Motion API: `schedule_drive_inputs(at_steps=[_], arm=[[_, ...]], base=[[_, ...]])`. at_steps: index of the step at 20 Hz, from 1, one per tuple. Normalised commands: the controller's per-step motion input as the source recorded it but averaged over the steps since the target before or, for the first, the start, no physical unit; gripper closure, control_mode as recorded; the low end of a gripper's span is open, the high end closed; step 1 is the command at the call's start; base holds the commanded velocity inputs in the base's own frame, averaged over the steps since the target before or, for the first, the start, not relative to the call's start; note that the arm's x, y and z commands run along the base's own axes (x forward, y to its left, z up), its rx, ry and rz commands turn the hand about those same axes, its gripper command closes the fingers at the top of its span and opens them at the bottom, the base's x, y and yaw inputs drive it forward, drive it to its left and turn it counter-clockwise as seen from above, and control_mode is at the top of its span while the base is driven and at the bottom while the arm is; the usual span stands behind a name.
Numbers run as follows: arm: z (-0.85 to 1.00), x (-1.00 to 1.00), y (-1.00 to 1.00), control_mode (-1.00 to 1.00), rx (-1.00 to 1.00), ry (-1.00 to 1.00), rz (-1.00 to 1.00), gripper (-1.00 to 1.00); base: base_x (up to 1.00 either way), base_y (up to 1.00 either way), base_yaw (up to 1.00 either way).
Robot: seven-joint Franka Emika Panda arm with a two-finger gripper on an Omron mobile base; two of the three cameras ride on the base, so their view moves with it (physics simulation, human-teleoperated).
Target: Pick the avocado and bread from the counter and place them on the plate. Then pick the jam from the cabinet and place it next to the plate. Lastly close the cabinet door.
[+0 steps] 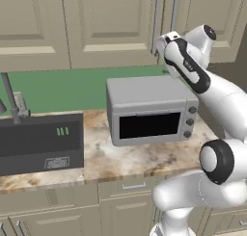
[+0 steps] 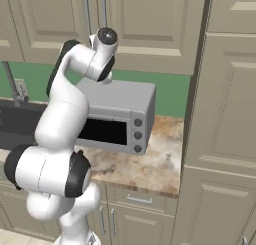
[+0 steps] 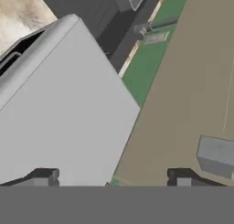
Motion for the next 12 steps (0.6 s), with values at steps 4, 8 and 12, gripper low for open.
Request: schedule_drive_inputs(at_steps=[4,8,12], arm=[[0.0,0.79,0.0,-1.0,-0.04,0.0,0.16,-1.0],[-0.16,0.49,0.12,-1.0,-0.15,-0.05,0.11,-1.0],[-0.53,-0.03,0.33,-1.0,-0.25,-0.41,0.09,-1.0]], base=[[0.0,0.0,0.0],[0.0,0.0,0.0],[0.0,0.0,0.0]])
